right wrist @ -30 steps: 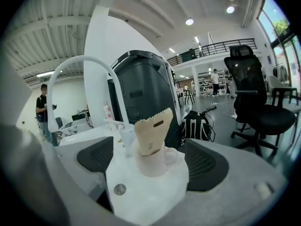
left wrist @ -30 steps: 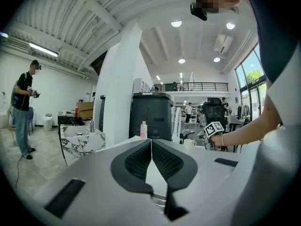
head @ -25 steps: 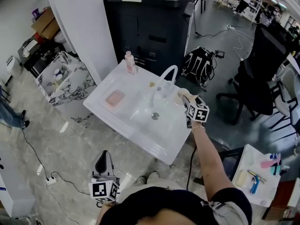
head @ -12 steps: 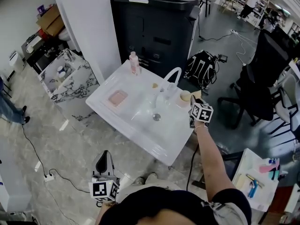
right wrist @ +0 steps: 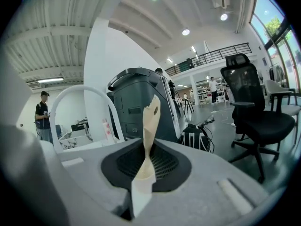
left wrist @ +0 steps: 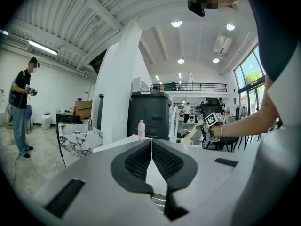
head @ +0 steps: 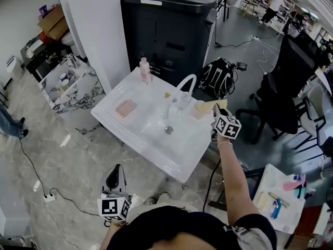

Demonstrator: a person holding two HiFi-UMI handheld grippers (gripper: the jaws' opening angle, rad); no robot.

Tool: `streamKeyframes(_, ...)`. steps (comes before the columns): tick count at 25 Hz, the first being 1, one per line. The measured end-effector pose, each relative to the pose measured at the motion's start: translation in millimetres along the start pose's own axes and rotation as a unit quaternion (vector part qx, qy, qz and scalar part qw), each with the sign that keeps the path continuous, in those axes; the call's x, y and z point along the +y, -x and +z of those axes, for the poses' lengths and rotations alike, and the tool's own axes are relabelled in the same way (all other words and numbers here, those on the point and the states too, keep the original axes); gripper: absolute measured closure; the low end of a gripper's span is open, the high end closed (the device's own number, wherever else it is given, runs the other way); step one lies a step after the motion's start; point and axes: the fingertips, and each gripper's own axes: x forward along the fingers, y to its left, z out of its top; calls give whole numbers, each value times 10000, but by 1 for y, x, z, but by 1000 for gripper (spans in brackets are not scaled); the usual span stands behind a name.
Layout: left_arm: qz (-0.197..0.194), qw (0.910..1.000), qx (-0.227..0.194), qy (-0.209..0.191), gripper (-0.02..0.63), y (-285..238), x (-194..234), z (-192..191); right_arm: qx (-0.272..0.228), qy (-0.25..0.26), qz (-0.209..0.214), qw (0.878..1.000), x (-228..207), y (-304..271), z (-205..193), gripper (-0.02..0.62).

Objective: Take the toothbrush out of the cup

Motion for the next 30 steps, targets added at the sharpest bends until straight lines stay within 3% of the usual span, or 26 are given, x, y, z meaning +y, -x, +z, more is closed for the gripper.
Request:
streamKeyframes(12, -575, 9983, 42, -13, 601, -8, -24, -6, -1168, 410, 280, 9919, 51, 115, 70, 561)
streamKeyframes(21, -843, 9964, 37, -110, 601, -14, -27, -4, -2245, 739, 431, 9707, 102, 217, 126, 560)
streamKeyframes(25, -991, 9949, 16, -179, 601, -19, -28, -1, -2461, 979, 411, 9634, 122, 256, 131, 561)
streamKeyframes(30, -1170, 9928, -113, -228, 601, -29, -31, 10, -2375, 1677, 89, 9568, 146, 293, 111, 561)
